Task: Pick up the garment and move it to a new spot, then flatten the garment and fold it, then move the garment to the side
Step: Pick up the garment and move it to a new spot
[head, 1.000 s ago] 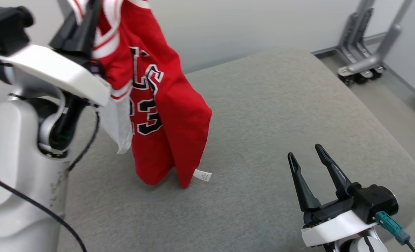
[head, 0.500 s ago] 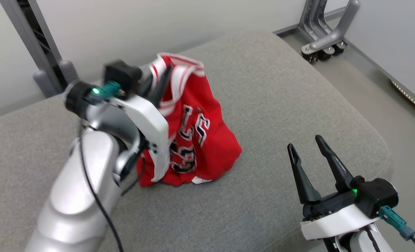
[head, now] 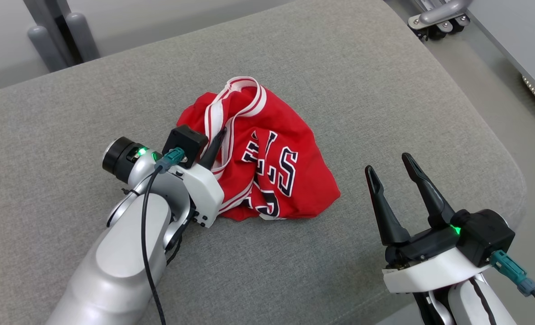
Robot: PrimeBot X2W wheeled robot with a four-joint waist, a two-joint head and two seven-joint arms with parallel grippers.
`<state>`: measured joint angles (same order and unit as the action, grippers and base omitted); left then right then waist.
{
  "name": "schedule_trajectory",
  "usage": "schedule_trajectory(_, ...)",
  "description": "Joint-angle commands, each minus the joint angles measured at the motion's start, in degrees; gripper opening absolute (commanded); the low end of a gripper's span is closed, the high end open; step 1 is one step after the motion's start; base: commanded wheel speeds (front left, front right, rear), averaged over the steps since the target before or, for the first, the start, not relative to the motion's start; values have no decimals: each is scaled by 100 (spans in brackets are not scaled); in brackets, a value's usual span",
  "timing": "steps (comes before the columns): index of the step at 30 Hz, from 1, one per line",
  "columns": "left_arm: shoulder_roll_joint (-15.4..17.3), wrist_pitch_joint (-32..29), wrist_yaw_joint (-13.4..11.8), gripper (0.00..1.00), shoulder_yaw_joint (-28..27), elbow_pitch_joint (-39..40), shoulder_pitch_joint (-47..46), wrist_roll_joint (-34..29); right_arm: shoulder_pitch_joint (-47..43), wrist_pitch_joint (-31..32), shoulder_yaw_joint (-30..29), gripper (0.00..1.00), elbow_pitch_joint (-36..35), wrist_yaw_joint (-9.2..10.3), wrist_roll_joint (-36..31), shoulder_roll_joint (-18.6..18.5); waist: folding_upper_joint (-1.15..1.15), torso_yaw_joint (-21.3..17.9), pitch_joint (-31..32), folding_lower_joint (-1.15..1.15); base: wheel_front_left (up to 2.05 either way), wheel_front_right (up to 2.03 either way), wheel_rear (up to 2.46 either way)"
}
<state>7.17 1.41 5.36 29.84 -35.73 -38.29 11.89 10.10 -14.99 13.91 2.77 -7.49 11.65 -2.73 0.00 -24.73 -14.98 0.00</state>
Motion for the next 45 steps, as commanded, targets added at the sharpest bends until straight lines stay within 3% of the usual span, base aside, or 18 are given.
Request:
schedule_trajectory(1,-5,110,-38,0,2,-34,-126,-46,56,-27,-4,100,-4,-1,30,-30,0,21,-18,0,0,0,0)
schedule_trajectory(2,-27,233,-47,40,11,-76,-163,-60,69,-27,-7,100,1,-1,25,-31,0,34,-10,0,0,0,0)
schedule_trajectory(3,-82,488,-82,89,-3,-131,-175,-23,68,-27,-17,100,10,-1,2,-32,0,76,44,0,0,0,0)
schedule_trajectory(4,-103,606,-87,100,-7,-141,-180,-2,52,-27,-17,100,17,-1,-15,-32,0,107,86,0,0,0,0)
schedule_trajectory(11,-211,1148,-186,100,-219,151,52,341,-79,-27,26,100,111,-1,-123,-31,0,469,481,0,0,0,0)
schedule_trajectory(16,-86,1317,-359,100,-561,744,616,606,-153,-27,-7,100,196,-1,-182,-31,0,859,775,0,0,0,0)
schedule_trajectory(23,111,1380,-775,100,-1128,1894,1826,777,-317,-27,-59,100,262,-1,-72,-34,0,1477,1142,0,0,0,0)
schedule_trajectory(28,75,1375,-1028,100,-1564,2614,2715,718,-428,-27,-127,100,249,-1,-80,-32,0,1942,1313,0,0,0,0)
schedule_trajectory(32,-14,1376,-1087,100,-1797,2968,3203,610,-507,-27,-239,100,243,-1,-142,-35,0,2254,1405,0,0,0,0)
schedule_trajectory(37,-88,1377,-953,100,-1931,3145,3627,401,-689,-27,-425,100,202,-1,-206,-34,0,2550,1525,0,0,0,0)
schedule_trajectory(45,-261,1378,-853,100,-2131,3370,4298,-1,-1099,-27,-790,100,202,-1,-372,-32,0,2722,1714,0,0,0,0)
